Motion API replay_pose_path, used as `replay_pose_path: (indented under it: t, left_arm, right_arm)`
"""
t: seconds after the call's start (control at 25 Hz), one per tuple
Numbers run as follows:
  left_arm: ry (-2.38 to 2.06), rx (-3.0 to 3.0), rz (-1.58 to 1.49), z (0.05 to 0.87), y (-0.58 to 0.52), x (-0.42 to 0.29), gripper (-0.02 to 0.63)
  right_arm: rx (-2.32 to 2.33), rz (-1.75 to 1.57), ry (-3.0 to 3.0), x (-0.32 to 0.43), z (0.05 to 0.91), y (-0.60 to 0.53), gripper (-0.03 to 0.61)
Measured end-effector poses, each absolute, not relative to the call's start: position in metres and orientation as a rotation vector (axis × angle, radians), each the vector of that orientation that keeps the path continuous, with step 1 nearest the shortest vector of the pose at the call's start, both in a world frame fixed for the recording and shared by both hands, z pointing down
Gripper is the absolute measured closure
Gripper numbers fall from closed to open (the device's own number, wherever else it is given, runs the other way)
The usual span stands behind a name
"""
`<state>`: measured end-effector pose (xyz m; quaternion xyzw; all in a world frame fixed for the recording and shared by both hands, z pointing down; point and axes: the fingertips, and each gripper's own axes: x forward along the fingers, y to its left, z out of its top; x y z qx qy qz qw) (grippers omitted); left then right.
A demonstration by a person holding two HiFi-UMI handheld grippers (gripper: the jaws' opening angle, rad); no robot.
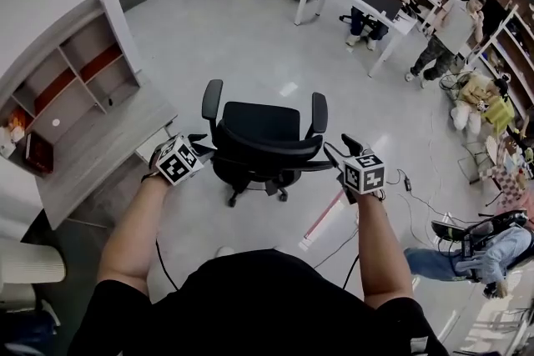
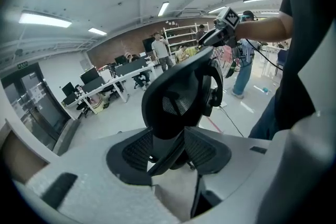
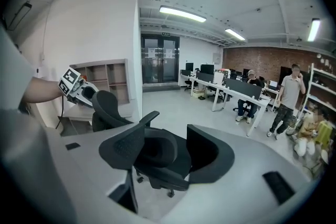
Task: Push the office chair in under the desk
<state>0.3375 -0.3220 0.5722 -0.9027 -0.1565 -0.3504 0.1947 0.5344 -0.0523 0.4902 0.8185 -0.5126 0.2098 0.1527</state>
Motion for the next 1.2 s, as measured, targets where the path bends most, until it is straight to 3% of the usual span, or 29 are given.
replay_pose_path:
  t: [0.4,1.2]
  left_arm:
    - [-0.547,-2.348,-1.139,0.625,-0.313,0.333,0.362]
    - [-0.666,-2.241,-1.286,0.669,-0.309,0.351,0.353]
  right_arm:
    - [2.214,0.742,-1.49,0.53,0.539,-0.043,0.288]
    - [1.605,0.757,-1.408,0.517,0.658,-0.043,0.256]
